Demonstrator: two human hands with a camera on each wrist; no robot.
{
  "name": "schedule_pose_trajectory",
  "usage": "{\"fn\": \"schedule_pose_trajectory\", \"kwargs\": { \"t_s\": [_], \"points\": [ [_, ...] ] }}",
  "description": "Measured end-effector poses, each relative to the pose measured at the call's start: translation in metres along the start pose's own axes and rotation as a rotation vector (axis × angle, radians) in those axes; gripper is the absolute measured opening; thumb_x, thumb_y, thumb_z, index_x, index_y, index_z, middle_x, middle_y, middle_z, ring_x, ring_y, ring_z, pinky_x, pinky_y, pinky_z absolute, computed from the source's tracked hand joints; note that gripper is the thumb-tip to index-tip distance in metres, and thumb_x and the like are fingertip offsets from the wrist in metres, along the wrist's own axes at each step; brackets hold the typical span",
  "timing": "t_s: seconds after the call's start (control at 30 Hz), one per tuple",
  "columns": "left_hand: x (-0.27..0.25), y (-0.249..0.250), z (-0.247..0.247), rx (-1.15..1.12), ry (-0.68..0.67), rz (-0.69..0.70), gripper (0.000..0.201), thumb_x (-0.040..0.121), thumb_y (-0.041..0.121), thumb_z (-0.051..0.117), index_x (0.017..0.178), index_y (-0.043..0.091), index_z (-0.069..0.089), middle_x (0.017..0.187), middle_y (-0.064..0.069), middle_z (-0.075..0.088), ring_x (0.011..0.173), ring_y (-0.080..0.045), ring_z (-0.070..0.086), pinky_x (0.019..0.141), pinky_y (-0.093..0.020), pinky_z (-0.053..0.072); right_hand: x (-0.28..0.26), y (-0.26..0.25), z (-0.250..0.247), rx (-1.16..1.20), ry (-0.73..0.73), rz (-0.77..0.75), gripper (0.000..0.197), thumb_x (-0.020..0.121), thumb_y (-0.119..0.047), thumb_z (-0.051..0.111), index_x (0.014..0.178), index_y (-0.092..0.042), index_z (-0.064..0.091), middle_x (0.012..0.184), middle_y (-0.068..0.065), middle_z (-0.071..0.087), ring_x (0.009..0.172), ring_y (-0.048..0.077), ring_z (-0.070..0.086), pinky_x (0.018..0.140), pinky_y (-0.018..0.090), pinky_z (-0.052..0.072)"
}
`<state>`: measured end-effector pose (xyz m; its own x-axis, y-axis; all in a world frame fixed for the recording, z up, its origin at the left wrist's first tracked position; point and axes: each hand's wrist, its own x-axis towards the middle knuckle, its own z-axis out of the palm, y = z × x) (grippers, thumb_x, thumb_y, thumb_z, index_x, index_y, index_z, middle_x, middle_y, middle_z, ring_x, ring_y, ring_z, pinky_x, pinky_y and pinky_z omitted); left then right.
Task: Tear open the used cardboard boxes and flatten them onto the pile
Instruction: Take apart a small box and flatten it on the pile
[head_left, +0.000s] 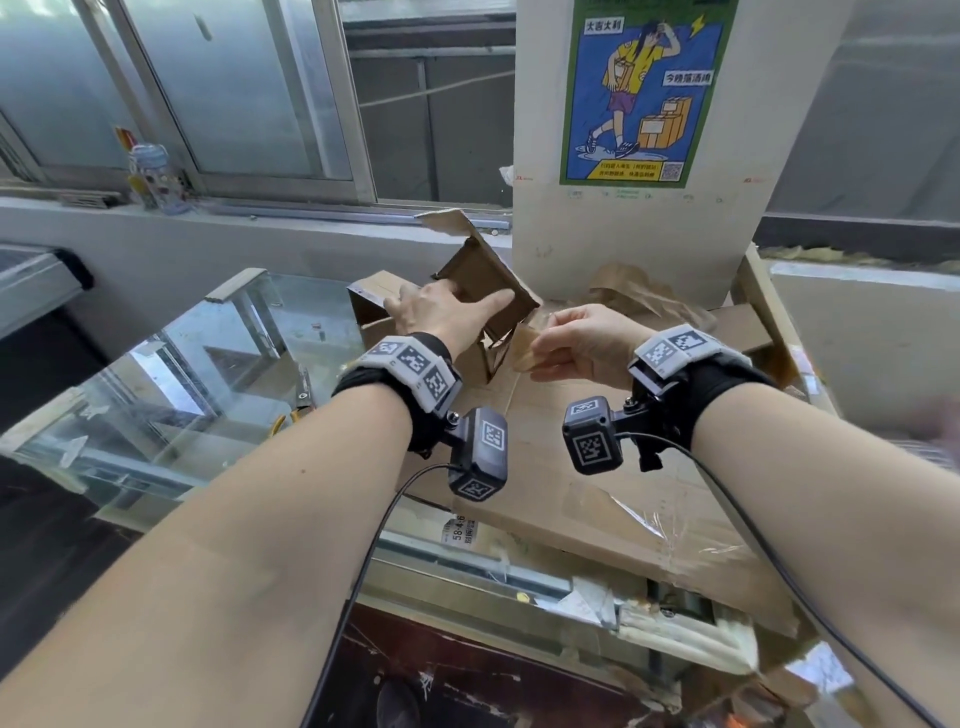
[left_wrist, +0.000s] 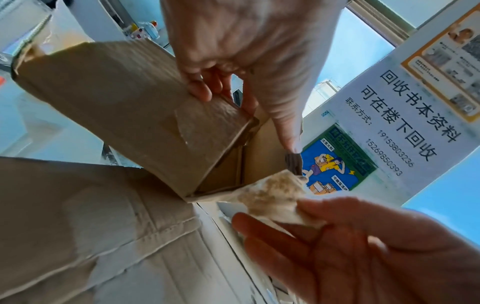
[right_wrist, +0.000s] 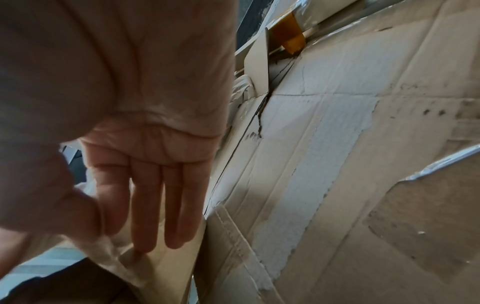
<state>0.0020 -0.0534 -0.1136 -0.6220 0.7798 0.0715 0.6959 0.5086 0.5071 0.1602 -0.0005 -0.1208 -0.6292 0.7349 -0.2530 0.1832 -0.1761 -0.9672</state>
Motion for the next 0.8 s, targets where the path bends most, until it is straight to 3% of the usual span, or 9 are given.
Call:
{"fn": "schedule_pose_trajectory", "kwargs": {
  "t_s": [0.13, 0.27, 0.33, 0.47, 0.53, 0.63, 0.73, 0.8],
  "points": [
    [-0.006, 0.005, 0.003, 0.045, 0.016, 0.029, 0.096, 0.066, 0.089, 0.041, 0.127, 0.016, 0.058, 0.133, -0.019, 0.043, 0.127, -0.036, 0.028, 0.104, -0.043, 0.030, 0.004, 0.003, 0.006, 0.003, 0.053, -0.060, 0.029, 0.080, 0.010, 0.063, 0.063, -0.009, 0.050, 0.071, 0.015, 0.062, 0.071, 0.027, 0.066, 0.077, 0.037, 0.057],
    [-0.009, 0.013, 0.001, 0.028, 0.090, 0.057, 0.097, 0.069, 0.083, 0.049, 0.131, 0.009, 0.050, 0.137, -0.014, 0.040, 0.127, -0.034, 0.029, 0.104, -0.042, 0.031, 0.007, -0.002, 0.012, 0.077, 0.108, -0.150, 0.030, 0.078, 0.013, 0.063, 0.063, -0.009, 0.048, 0.070, 0.013, 0.060, 0.070, 0.027, 0.064, 0.079, 0.039, 0.058],
    [-0.006, 0.013, -0.003, -0.044, 0.177, 0.087, 0.084, 0.071, 0.078, 0.054, 0.121, 0.010, 0.056, 0.130, -0.011, 0.047, 0.121, -0.032, 0.034, 0.101, -0.041, 0.033, 0.006, -0.007, 0.012, 0.151, 0.094, -0.188, 0.030, 0.078, 0.013, 0.064, 0.063, -0.008, 0.048, 0.068, 0.013, 0.062, 0.067, 0.025, 0.066, 0.075, 0.038, 0.059],
    [0.001, 0.014, -0.015, -0.340, 0.267, 0.136, 0.036, 0.083, 0.053, 0.061, 0.086, 0.018, 0.059, 0.097, -0.004, 0.061, 0.103, -0.025, 0.044, 0.092, -0.034, 0.039, 0.004, -0.022, 0.009, 0.225, 0.078, -0.248, 0.030, 0.079, 0.008, 0.066, 0.062, -0.009, 0.049, 0.070, 0.011, 0.064, 0.067, 0.023, 0.066, 0.070, 0.035, 0.057],
    [0.004, 0.016, -0.016, -0.461, 0.243, 0.181, 0.028, 0.086, 0.045, 0.062, 0.078, 0.019, 0.057, 0.085, -0.001, 0.060, 0.096, -0.025, 0.054, 0.083, -0.031, 0.044, 0.003, -0.028, 0.008, 0.210, 0.105, -0.266, 0.029, 0.080, 0.005, 0.066, 0.063, -0.010, 0.049, 0.077, 0.011, 0.062, 0.070, 0.021, 0.062, 0.070, 0.032, 0.056],
    [0.005, 0.013, -0.009, -0.507, 0.152, 0.186, 0.027, 0.087, 0.043, 0.063, 0.078, 0.018, 0.061, 0.080, 0.002, 0.060, 0.081, -0.018, 0.055, 0.074, -0.027, 0.045, 0.002, -0.031, 0.006, 0.119, 0.150, -0.270, 0.028, 0.081, 0.004, 0.067, 0.065, -0.011, 0.049, 0.078, 0.010, 0.060, 0.071, 0.019, 0.058, 0.067, 0.032, 0.055],
    [0.005, 0.003, 0.009, -0.514, 0.033, 0.159, 0.025, 0.087, 0.043, 0.064, 0.080, 0.019, 0.066, 0.082, 0.000, 0.065, 0.084, -0.020, 0.059, 0.074, -0.027, 0.045, 0.001, -0.025, 0.005, -0.003, 0.191, -0.242, 0.027, 0.078, 0.002, 0.071, 0.066, -0.010, 0.050, 0.079, 0.012, 0.060, 0.072, 0.019, 0.059, 0.073, 0.036, 0.056],
    [0.002, 0.000, 0.017, -0.504, -0.035, 0.177, 0.023, 0.087, 0.041, 0.064, 0.082, 0.019, 0.067, 0.084, -0.002, 0.067, 0.087, -0.020, 0.061, 0.074, -0.026, 0.044, 0.001, -0.020, 0.005, -0.100, 0.246, -0.223, 0.026, 0.074, 0.000, 0.075, 0.067, -0.011, 0.053, 0.080, 0.011, 0.061, 0.071, 0.017, 0.058, 0.070, 0.034, 0.055]
  ]
}}
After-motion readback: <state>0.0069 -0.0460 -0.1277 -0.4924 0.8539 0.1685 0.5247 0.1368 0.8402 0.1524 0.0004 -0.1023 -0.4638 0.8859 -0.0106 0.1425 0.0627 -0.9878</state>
